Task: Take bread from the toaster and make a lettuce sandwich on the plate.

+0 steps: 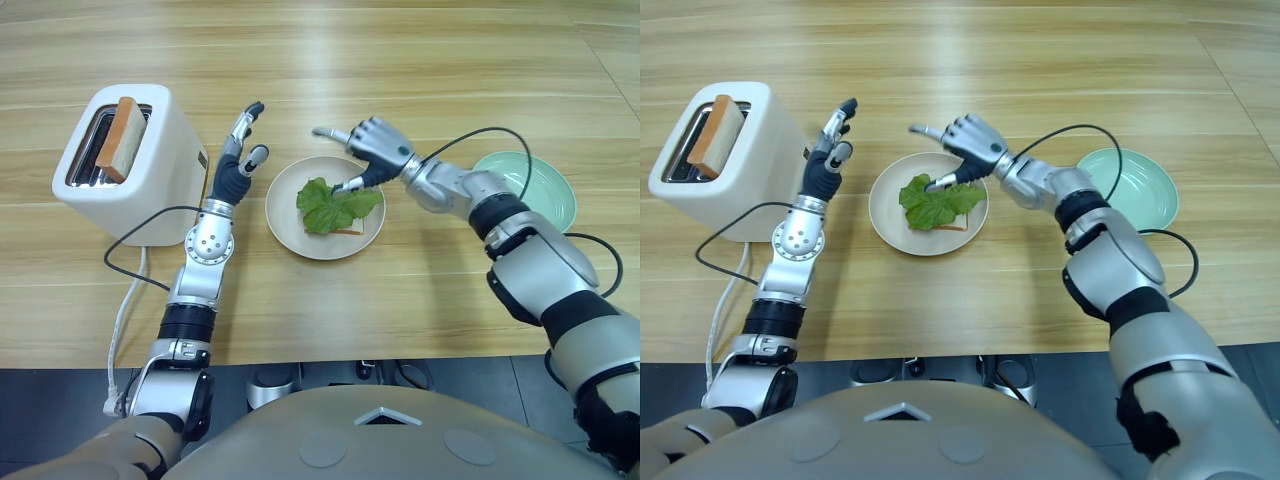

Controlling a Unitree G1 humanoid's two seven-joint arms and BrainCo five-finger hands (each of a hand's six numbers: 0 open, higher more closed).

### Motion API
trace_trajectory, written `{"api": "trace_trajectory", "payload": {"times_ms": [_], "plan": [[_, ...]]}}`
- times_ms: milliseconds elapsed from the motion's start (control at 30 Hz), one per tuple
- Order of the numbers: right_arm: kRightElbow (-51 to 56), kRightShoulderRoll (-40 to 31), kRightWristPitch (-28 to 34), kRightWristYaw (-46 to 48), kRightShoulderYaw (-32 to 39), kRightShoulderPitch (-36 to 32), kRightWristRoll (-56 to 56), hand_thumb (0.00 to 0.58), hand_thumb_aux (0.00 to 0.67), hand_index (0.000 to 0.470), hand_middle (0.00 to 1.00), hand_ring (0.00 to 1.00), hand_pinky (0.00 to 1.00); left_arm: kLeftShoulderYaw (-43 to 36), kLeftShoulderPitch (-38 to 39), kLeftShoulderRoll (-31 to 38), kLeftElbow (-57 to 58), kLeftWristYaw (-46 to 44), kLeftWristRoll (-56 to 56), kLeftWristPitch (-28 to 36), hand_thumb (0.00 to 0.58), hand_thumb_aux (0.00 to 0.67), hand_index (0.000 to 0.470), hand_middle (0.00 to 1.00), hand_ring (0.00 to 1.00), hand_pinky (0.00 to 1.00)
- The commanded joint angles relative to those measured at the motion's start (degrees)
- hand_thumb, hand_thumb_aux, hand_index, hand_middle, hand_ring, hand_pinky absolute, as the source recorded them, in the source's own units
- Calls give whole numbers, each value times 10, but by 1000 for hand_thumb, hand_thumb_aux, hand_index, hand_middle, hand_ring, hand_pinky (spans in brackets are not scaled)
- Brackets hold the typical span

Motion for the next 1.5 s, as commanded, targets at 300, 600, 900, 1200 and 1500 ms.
{"api": "trace_trajectory", "payload": {"times_ms": [300,600,900,1200,1500], "plan": [[-81,-62,-23,17,-113,88,96,0,0,0,1000,1000,1000,218,110,59,-345,25,123,171,0,0,0,0,0,0],[-88,-46,-15,35,-138,96,106,0,0,0,0,0,0,212,129,148,-114,72,260,258,0,0,0,0,0,0],[-90,-50,-9,26,-162,100,114,0,0,0,0,0,0,144,88,169,-24,75,245,265,0,0,0,0,0,0],[-88,-48,-10,26,-166,102,112,0,0,0,0,0,0,106,79,172,-27,59,237,280,580,670,460,0,0,0],[-85,-47,-8,27,-164,103,109,0,0,0,0,0,0,89,77,171,-24,64,232,289,580,670,460,0,0,0]]}}
